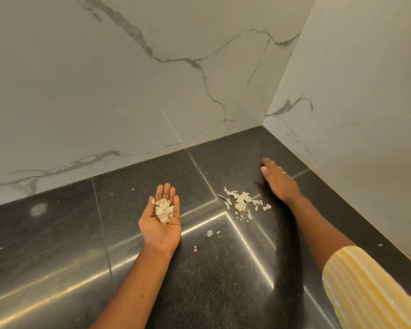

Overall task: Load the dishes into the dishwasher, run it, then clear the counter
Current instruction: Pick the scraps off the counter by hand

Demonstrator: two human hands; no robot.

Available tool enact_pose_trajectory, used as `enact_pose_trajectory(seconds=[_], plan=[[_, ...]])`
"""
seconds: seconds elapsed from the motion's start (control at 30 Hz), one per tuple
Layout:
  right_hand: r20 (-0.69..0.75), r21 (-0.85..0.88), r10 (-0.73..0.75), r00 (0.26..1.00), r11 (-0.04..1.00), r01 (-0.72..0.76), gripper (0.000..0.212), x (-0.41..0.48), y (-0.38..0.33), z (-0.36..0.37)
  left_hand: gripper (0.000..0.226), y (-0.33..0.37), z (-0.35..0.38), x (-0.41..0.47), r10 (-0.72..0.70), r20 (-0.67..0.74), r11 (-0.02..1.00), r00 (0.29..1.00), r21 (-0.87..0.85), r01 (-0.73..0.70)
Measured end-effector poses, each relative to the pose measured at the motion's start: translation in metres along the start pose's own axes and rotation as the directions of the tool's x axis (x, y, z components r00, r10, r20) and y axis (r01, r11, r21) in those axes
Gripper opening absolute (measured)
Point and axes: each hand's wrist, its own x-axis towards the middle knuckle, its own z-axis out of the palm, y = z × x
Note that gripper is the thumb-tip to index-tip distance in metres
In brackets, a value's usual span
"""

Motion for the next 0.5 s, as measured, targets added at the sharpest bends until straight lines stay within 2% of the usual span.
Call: enact_pose_trajectory(seconds=[0.1, 0.17, 0.33, 0.4, 0.43, 0.5], plan=[[0.093, -0.036, -0.164, 0.982, 0.985, 0.168, 0.049, -0.019, -0.028, 0.013, 0.038, -0.001, 0.002, 0.0, 0.006, 0.003, 1.0, 1.0, -0.016, -0.006], [0.154, 0.001, -0.281, 0.947, 0.959, 0.284, 0.048, -0.039, -0.046, 0.024, 0.043, 0.001, 0.002, -0.003, 0.016, 0.002, 1.0, 1.0, -0.021, -0.016], [0.273, 0.081, -0.476, 0.836, 0.877, 0.474, 0.073, -0.094, -0.073, 0.041, 0.034, 0.007, 0.005, -0.013, 0.009, 0.02, 0.999, 1.0, -0.041, -0.008], [0.274, 0.236, -0.513, 0.814, 0.856, 0.46, 0.062, -0.115, -0.076, 0.045, 0.034, 0.007, 0.003, -0.019, -0.013, 0.026, 0.999, 1.0, -0.043, 0.014], [0.244, 0.322, -0.5, 0.831, 0.85, 0.418, 0.055, -0.125, -0.075, 0.047, 0.034, 0.007, 0.001, -0.022, -0.026, 0.03, 0.999, 0.999, -0.044, 0.028], [0.129, 0.418, -0.363, 0.923, 0.864, 0.281, 0.045, -0.141, -0.066, 0.048, 0.034, 0.008, -0.001, -0.03, -0.047, 0.043, 0.998, 0.998, -0.037, 0.048]])
